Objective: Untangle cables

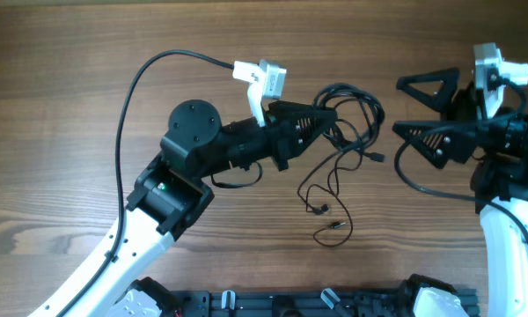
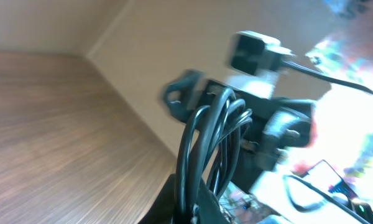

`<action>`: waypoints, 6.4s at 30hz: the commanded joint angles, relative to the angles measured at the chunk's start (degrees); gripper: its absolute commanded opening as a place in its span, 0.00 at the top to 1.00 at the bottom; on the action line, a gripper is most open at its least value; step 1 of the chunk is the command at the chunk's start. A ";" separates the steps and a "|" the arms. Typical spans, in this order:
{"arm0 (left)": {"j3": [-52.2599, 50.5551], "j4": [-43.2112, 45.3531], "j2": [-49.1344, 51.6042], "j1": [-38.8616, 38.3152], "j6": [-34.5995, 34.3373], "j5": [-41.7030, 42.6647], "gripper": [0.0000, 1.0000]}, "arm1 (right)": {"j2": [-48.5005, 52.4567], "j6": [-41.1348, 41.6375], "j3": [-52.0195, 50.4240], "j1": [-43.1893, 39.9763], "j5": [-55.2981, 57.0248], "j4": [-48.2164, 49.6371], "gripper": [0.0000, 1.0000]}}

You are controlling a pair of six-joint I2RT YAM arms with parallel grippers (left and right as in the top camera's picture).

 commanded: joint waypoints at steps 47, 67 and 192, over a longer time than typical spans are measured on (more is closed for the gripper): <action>0.50 12.39 0.39 8.74 -8.48 17.53 0.96 | 6.62 -1.11 0.72 13.92 -2.86 14.62 0.00; 0.50 12.35 3.41 3.34 -8.26 16.31 0.96 | 6.62 4.76 0.74 17.88 3.76 19.50 0.00; 0.50 18.78 3.02 2.64 1.97 31.01 0.96 | -9.86 -66.23 0.74 16.85 7.06 -37.33 0.00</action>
